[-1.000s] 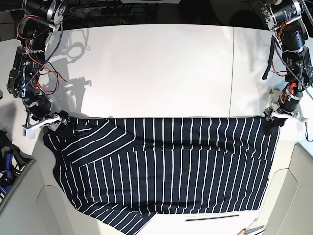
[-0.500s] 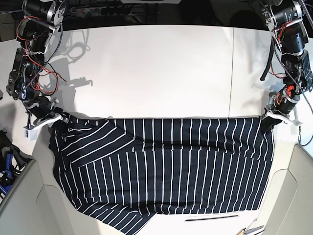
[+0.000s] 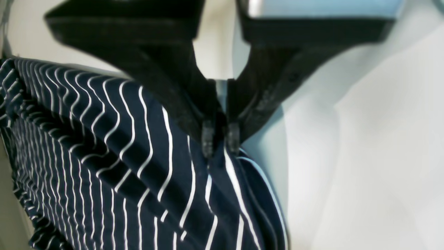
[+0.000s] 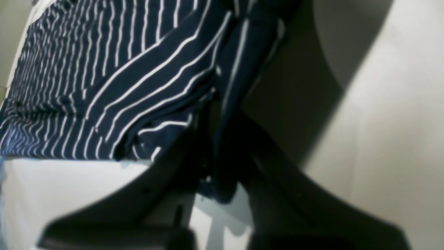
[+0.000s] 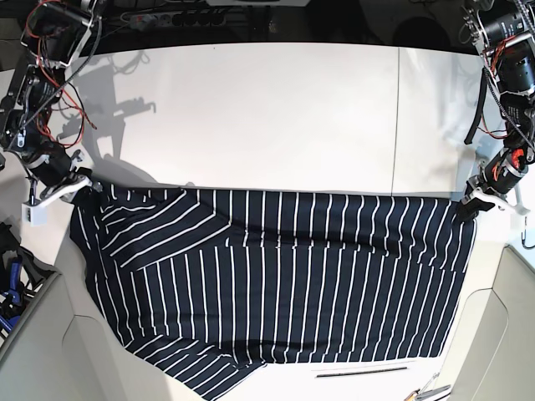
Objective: Fold the T-shirt properly
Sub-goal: 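Regrasp the folded edge and drag the shirt toward the robot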
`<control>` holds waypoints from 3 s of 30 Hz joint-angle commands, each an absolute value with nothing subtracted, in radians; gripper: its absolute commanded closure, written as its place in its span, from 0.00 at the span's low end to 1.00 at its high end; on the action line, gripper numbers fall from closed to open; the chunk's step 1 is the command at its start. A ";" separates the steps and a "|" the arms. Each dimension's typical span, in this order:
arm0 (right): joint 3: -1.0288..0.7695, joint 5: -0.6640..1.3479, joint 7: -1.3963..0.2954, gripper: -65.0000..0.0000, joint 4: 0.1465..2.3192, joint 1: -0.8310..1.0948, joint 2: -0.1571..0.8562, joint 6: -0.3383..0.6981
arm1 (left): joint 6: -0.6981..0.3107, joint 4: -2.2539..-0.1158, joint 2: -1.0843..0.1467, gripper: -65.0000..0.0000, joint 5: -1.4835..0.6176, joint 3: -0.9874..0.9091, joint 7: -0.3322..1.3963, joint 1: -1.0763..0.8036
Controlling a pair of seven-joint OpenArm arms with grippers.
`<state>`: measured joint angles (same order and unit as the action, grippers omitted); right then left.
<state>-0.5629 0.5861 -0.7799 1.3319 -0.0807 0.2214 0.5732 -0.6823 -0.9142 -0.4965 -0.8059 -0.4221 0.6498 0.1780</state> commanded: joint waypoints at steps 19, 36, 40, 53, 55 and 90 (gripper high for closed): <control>-0.575 0.673 -0.854 1.00 1.487 0.051 0.289 0.581 | -0.698 -1.284 -0.536 1.00 -1.014 -0.523 0.813 -0.118; -0.581 0.742 -0.881 1.00 1.619 0.244 0.288 0.580 | -0.698 -1.390 -0.529 1.00 -1.119 -0.635 0.861 -0.372; -0.599 0.748 -0.894 1.00 1.672 0.300 0.288 0.580 | -0.698 -1.418 -0.529 1.00 -1.119 -0.656 0.866 -0.419; -0.751 0.876 -1.004 1.00 1.723 0.411 0.288 0.580 | -0.698 -1.596 -0.524 1.00 -1.124 -0.656 0.873 -0.555; -0.769 0.880 -1.007 1.00 1.723 0.424 0.287 0.580 | -0.698 -1.596 -0.524 1.00 -1.121 -0.656 0.878 -0.564; -0.900 0.762 -0.894 0.45 1.713 0.237 0.353 0.561 | -0.698 -1.596 -0.548 0.58 -1.132 -0.820 0.880 -0.525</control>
<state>-0.8925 0.7444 -0.9207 1.6985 0.2440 0.3302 0.5594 -0.6888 -1.5826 -0.5274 -1.1126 -0.8093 0.8932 -0.5243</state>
